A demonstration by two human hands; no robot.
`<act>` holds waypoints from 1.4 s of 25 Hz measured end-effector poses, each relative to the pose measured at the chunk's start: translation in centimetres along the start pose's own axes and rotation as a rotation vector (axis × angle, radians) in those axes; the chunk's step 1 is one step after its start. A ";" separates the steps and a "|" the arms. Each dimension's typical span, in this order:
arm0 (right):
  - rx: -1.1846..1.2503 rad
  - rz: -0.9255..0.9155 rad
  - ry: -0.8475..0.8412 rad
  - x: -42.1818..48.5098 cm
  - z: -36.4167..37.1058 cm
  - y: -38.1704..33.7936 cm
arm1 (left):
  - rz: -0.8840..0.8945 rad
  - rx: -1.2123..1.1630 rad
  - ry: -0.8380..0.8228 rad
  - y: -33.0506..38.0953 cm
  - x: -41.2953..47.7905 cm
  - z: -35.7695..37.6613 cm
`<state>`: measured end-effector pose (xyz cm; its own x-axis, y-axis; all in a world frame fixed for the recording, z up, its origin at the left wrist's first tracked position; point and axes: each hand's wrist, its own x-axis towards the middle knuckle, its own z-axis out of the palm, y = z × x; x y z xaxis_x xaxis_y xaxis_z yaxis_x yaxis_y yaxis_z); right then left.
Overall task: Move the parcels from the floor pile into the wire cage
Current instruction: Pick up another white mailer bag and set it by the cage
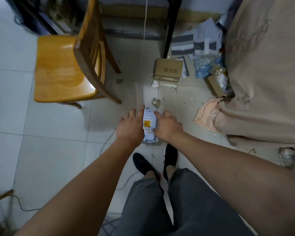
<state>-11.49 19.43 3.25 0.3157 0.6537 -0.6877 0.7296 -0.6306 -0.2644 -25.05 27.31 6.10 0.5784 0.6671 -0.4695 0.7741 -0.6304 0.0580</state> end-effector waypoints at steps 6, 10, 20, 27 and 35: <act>-0.049 0.005 -0.076 11.9 8.8 1.5 | -0.038 0.008 -0.055 -1.3 7.2 12.1; -0.027 0.022 -0.142 18.5 16.4 2.5 | -0.063 -0.006 -0.087 -2.6 11.3 21.2; 0.117 0.186 0.054 34.7 35.7 4.8 | -0.115 -0.084 -0.115 -7.5 18.9 42.7; 0.137 0.285 0.187 38.5 39.9 3.9 | -0.123 -0.113 -0.100 -8.4 20.7 48.2; -0.136 -0.012 0.267 32.4 31.9 6.6 | -0.103 -0.090 -0.127 -7.0 18.7 39.9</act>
<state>-15.83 23.09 -42.36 0.4421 0.7589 -0.4781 0.8032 -0.5722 -0.1655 -29.91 28.36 -38.26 0.4619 0.6674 -0.5842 0.8508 -0.5194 0.0793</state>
